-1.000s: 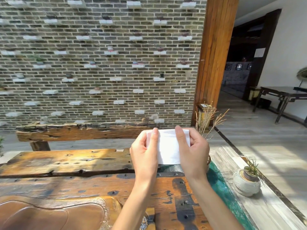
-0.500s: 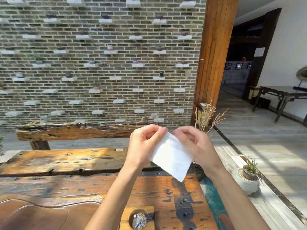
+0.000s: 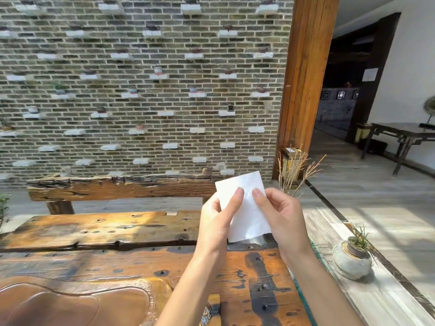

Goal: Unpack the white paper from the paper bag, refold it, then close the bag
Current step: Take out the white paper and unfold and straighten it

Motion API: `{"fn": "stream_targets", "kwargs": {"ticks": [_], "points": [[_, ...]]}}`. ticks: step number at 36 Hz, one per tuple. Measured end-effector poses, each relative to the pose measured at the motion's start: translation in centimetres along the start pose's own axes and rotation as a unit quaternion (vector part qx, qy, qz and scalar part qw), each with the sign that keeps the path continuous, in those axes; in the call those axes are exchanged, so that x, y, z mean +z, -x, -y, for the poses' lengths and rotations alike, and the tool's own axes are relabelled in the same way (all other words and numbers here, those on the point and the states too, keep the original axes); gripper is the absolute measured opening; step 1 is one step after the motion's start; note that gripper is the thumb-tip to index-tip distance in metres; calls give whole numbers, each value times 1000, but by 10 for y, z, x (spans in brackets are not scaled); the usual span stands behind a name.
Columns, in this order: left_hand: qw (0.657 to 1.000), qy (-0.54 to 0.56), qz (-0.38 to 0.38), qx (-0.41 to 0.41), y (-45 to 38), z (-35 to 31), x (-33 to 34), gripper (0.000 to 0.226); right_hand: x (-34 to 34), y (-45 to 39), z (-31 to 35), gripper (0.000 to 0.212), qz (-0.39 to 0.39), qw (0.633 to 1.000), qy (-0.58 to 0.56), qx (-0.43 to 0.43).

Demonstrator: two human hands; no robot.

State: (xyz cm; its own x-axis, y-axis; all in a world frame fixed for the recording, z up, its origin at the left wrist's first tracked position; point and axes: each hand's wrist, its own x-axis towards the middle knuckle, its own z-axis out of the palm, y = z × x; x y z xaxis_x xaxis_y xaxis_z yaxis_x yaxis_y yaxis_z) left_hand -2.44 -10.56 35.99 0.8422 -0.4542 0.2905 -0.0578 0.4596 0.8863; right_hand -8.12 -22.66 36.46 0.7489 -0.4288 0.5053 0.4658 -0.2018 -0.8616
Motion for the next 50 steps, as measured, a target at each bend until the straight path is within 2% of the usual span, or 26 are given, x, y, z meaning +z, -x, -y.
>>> {"fn": "stream_targets", "kwargs": {"ticks": [2,4,9,14,20,29,37,42,47,50], "points": [[997,-42,-56,36,-2,8,5,18,2,2,-2,38,-11,1000,-7,5],[989,-86,-86,78,-3,10,9,24,3,5,-3,46,-8,1000,-5,8],[974,-161,-104,122,-5,13,14,30,2,2,-2,31,-15,999,29,21],[942,-246,-149,170,-4,15,22,40,11,-5,-2,59,-115,979,167,-28],[928,-255,-198,187,-4,16,28,50,20,-3,-6,56,-181,957,209,-89],[928,-222,-205,219,-3,13,25,53,19,-2,-8,57,-179,955,209,-108],[944,-175,-195,202,-2,15,25,52,22,-1,-8,58,-183,969,139,-92],[958,-140,-174,178,-2,16,22,53,22,3,-8,57,-171,982,55,-57],[984,-130,-79,90,-7,11,7,54,6,2,-11,33,-32,994,-87,58],[983,-178,-7,41,-9,4,-1,46,-5,0,-13,24,18,996,-64,62]]}}
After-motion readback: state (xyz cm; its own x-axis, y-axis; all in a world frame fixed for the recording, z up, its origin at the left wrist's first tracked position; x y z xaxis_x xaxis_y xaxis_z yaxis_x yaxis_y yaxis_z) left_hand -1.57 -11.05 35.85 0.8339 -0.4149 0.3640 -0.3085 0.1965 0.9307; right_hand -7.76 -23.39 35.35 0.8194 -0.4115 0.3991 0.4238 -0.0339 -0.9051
